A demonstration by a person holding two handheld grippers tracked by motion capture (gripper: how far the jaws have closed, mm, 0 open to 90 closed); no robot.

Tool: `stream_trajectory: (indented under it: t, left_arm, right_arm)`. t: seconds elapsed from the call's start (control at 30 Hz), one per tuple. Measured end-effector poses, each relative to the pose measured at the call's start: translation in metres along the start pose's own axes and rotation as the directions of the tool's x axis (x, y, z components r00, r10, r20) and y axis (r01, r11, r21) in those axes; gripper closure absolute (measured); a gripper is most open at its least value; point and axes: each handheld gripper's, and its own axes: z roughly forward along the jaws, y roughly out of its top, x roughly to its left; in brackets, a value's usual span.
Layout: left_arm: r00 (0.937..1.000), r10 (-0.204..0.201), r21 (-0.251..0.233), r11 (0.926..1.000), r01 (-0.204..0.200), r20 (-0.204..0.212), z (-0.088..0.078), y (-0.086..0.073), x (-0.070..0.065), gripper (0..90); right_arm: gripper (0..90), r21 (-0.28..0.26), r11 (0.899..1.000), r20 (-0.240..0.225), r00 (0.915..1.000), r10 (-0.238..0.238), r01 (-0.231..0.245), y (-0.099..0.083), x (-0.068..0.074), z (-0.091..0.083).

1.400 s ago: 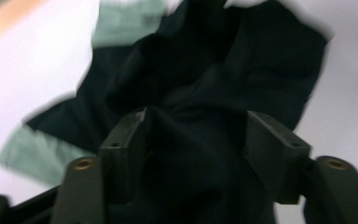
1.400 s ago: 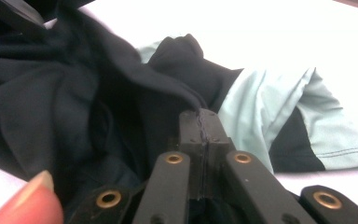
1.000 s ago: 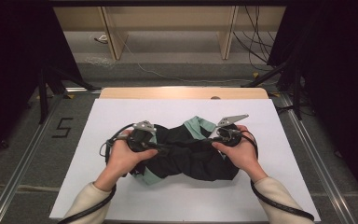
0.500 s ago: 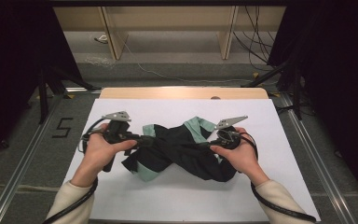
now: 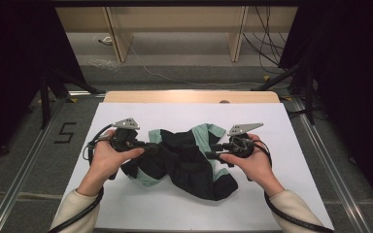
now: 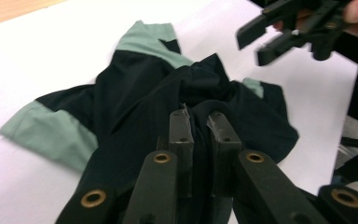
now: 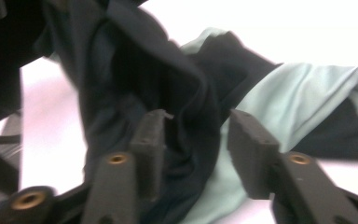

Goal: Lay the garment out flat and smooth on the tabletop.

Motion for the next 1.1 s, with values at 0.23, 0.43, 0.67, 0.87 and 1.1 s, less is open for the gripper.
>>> stream_trajectory:
  t: [0.23, 0.43, 0.67, 0.87, 1.1]
  left_arm:
    - [1.0, -0.004, 0.008, 1.0, 0.004, 0.0, 0.002, -0.002, 0.001, 81.0]
    - [1.0, -0.002, 0.008, 1.0, 0.002, -0.005, 0.001, -0.003, 0.004, 80.0]
    - [0.9997, 0.006, -0.051, 0.9987, -0.005, 0.026, -0.003, -0.001, 0.007, 54.3]
    - [0.9845, -0.144, -0.181, 0.9703, 0.16, 0.1, -0.006, -0.003, 0.024, 42.0]
    - [0.9825, -0.16, -0.068, 0.9836, 0.167, 0.095, 0.013, -0.008, 0.033, 45.9]
  right_arm:
    - [39.8, 0.082, 0.993, -0.019, 0.9961, -0.087, 0.088, -0.016, 0.005, 0.033]
    - [72.2, 0.155, 0.97, 0.019, 0.9813, -0.191, 0.186, -0.024, 0.012, 0.046]
    - [86.2, 0.073, 0.984, -0.006, 0.9866, -0.163, 0.163, -0.013, 0.014, 0.023]
    - [86.1, 0.044, 0.989, -0.003, 0.9903, -0.139, 0.139, -0.012, 0.008, 0.007]
    - [86.0, 0.045, 0.99, -0.005, 0.9912, -0.132, 0.133, -0.012, 0.007, 0.005]
